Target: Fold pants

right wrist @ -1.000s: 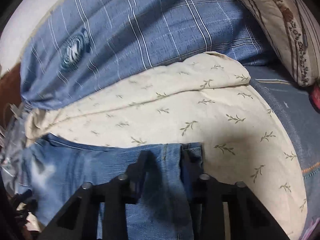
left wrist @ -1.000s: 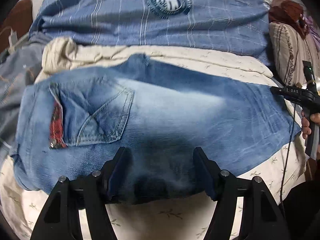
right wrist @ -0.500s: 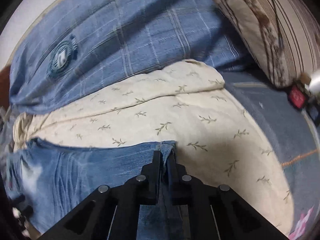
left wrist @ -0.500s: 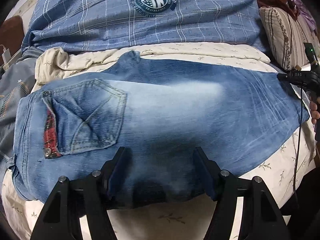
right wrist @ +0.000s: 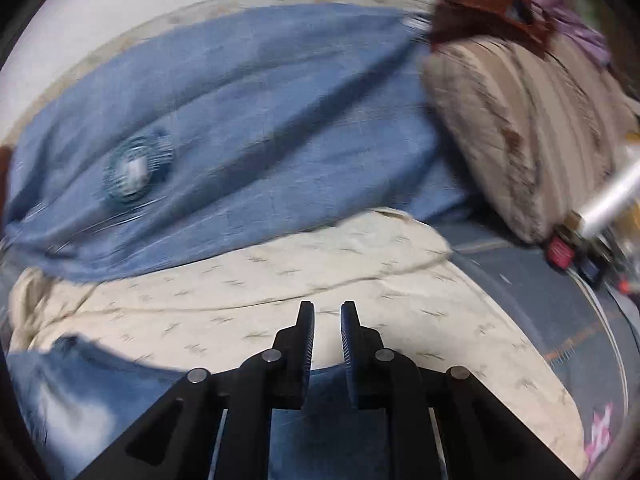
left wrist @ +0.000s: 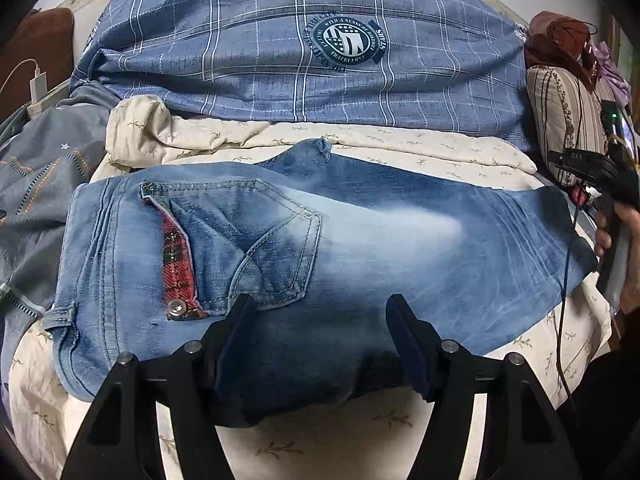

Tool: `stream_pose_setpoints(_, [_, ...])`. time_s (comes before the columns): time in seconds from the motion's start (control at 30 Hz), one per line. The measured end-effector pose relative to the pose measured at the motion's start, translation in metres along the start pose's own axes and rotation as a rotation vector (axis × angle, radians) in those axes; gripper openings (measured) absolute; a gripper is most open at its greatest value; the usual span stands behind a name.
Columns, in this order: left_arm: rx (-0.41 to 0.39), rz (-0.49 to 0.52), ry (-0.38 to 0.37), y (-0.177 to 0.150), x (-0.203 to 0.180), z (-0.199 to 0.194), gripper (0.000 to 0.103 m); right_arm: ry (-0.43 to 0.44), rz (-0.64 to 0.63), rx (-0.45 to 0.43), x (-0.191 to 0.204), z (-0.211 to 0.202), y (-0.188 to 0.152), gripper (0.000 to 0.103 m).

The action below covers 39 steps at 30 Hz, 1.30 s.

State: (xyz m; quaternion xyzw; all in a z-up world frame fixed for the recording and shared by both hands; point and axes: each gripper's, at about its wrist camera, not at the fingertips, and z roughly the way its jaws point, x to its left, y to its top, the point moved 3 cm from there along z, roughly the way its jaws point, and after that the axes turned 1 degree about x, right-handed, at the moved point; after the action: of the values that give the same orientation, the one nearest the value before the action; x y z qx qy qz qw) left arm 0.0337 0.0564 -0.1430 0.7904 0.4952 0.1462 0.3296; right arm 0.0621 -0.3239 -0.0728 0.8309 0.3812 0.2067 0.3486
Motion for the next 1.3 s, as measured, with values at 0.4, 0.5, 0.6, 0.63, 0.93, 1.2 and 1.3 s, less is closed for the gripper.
stream_pose_setpoints(0.4, [0.009, 0.011, 0.064, 0.005, 0.007, 0.005, 0.069, 0.462, -0.330, 0.142, 0.174, -0.027, -0.032, 0.015])
stream_pose_setpoints(0.5, [0.008, 0.069, 0.103, 0.002, 0.000, 0.006, 0.071, 0.574, -0.360, 0.400, 0.228, 0.001, -0.068, 0.015])
stream_pose_setpoints(0.6, [0.006, 0.055, 0.096, 0.003, 0.002, 0.007, 0.072, 0.574, -0.398, 0.509, 0.262, 0.021, -0.094, 0.015])
stream_pose_setpoints(0.63, [0.006, 0.046, 0.091, 0.004, 0.004, 0.007, 0.072, 0.564, -0.391, 0.538, 0.268, 0.028, -0.100, 0.015])
stream_pose_setpoints(0.93, [0.003, 0.072, 0.120, 0.006, -0.001, 0.010, 0.072, 0.544, -0.268, 0.475, 0.254, 0.036, -0.075, 0.016])
stream_pose_setpoints(1.2, [-0.024, -0.025, 0.037, 0.017, -0.007, 0.007, 0.072, 0.379, -0.257, 0.330, 0.114, -0.005, -0.048, 0.016])
stream_pose_setpoints(1.3, [-0.009, 0.018, 0.061, 0.017, -0.025, 0.016, 0.072, 0.286, -0.199, 0.358, 0.059, 0.006, -0.043, 0.016])
